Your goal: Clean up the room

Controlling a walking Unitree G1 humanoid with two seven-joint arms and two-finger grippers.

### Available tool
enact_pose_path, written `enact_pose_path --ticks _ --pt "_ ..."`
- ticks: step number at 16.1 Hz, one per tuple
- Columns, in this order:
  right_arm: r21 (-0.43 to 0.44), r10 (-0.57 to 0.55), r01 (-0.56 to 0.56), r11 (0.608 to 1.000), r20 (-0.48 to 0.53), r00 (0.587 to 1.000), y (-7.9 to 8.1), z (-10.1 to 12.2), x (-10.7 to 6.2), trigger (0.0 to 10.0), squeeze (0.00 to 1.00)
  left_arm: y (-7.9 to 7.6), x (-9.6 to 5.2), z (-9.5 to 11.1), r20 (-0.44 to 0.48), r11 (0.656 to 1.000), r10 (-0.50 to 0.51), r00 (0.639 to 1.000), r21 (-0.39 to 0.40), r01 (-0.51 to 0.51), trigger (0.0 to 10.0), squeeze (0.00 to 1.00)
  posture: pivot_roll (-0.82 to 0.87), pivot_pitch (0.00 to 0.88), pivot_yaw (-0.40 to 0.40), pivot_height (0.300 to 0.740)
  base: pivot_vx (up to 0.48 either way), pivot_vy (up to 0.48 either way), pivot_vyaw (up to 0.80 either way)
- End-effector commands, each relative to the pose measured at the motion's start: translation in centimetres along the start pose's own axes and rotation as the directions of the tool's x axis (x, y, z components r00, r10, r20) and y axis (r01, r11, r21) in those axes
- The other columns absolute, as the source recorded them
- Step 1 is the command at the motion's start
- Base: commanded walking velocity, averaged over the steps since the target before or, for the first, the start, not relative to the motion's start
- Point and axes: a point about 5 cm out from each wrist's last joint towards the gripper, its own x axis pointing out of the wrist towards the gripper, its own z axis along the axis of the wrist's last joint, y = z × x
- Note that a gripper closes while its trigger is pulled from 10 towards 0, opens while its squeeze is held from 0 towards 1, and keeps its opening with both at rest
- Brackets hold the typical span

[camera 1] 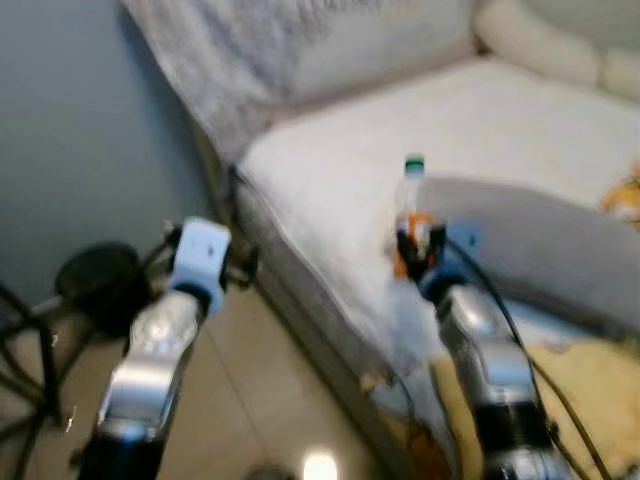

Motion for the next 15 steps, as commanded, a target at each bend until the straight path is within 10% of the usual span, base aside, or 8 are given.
enact_pose_path --ticks 1,9,12,15 --pt "0.002 0.012 -0.012 1.000 -0.014 1.000 0.4 -0.1 0.2 10.0 0.00 0.3 0.0 -0.5 -0.024 1.000 0.021 0.999 0.005 -0.021 10.0 0.00 -0.03 0.000 0.025 0.740 0.000 0.000 0.80" --pt "0.059 -0.066 0.068 0.996 -0.047 0.997 -0.2 -1.0 0.5 10.0 0.00 0.4 0.2 -0.3 -0.004 1.000 0.010 1.000 0.009 -0.010 10.0 0.00 -0.02 0.000 0.033 0.740 0.000 0.000 0.50" --pt "-0.208 -0.077 0.072 0.976 -0.018 0.997 0.3 -1.0 1.1 10.0 0.00 0.5 0.2 -0.2 -0.004 1.000 -0.004 1.000 0.019 0.004 10.0 0.00 -0.01 0.000 0.039 0.740 0.000 0.000 0.00" --pt "-0.111 0.002 -0.009 0.994 -0.069 0.998 0.5 -1.4 0.9 10.0 0.00 0.8 0.3 -0.3 -0.010 1.000 0.002 1.000 0.018 -0.002 10.0 0.00 -0.01 0.000 0.038 0.740 0.000 0.000 0.00"
